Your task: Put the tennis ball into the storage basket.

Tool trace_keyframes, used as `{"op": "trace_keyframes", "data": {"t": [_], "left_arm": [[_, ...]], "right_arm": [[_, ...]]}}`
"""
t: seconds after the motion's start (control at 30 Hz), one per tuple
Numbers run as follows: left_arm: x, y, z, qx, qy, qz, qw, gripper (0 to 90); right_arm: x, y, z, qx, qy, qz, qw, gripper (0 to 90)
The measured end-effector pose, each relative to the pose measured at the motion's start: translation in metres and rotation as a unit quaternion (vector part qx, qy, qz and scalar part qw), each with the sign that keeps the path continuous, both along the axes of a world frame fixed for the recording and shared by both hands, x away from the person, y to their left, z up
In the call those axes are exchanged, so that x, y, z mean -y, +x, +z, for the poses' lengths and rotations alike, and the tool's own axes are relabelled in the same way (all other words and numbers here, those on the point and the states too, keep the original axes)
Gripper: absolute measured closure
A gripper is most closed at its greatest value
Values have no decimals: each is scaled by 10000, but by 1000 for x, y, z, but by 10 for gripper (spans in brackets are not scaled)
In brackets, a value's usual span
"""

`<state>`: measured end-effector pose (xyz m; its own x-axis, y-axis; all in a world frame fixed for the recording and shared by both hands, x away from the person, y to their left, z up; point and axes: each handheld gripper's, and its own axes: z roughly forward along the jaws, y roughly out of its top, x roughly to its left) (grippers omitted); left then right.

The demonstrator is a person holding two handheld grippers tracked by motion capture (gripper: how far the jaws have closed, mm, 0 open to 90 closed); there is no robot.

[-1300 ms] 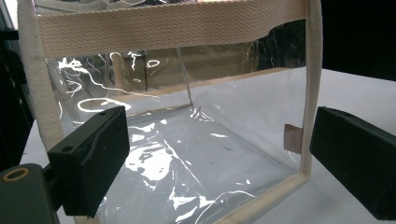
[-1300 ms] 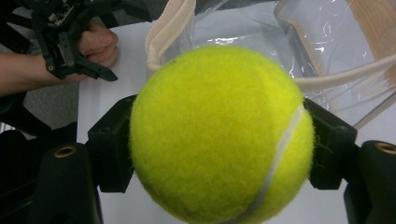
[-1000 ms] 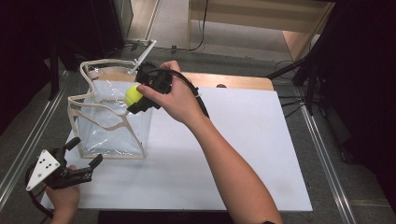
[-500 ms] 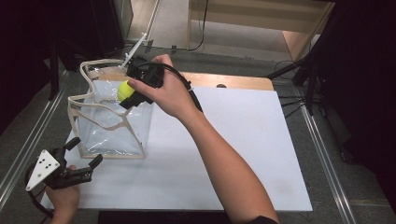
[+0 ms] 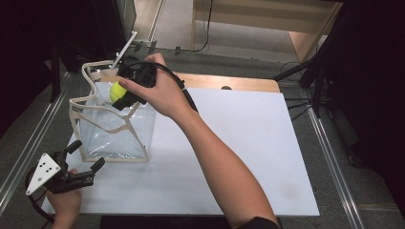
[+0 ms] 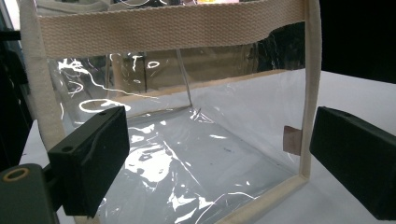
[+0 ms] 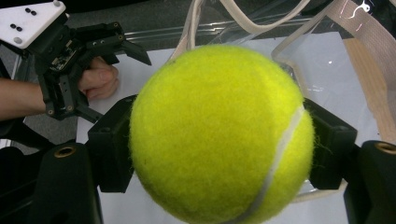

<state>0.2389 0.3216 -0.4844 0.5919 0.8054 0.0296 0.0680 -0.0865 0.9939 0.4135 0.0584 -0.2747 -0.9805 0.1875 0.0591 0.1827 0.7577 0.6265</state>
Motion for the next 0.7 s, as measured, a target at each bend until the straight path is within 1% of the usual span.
{"op": "trace_keyframes", "data": {"t": [0.23,0.4,0.43,0.47,0.57,0.6,0.7], "left_arm": [[0,0,0,0,-3,2,10000,54],[0,0,0,5,6,2,10000,53],[0,0,0,5,3,3,10000,54],[0,0,0,5,3,3,10000,53],[0,0,0,3,-6,-2,10000,54],[0,0,0,6,-6,0,10000,54],[0,0,0,6,-10,1,10000,54]], "right_arm": [[-8,2,-3,-37,-38,20,10000,239],[-16,4,-8,-79,-75,44,9999,239],[-16,5,-9,-72,-66,61,9999,240],[-17,5,-9,-111,-96,26,9999,239],[-20,7,-12,-90,-102,63,9999,239],[-20,7,-13,-124,-136,28,9998,240],[-20,9,-16,-115,-164,17,9998,239]]}}
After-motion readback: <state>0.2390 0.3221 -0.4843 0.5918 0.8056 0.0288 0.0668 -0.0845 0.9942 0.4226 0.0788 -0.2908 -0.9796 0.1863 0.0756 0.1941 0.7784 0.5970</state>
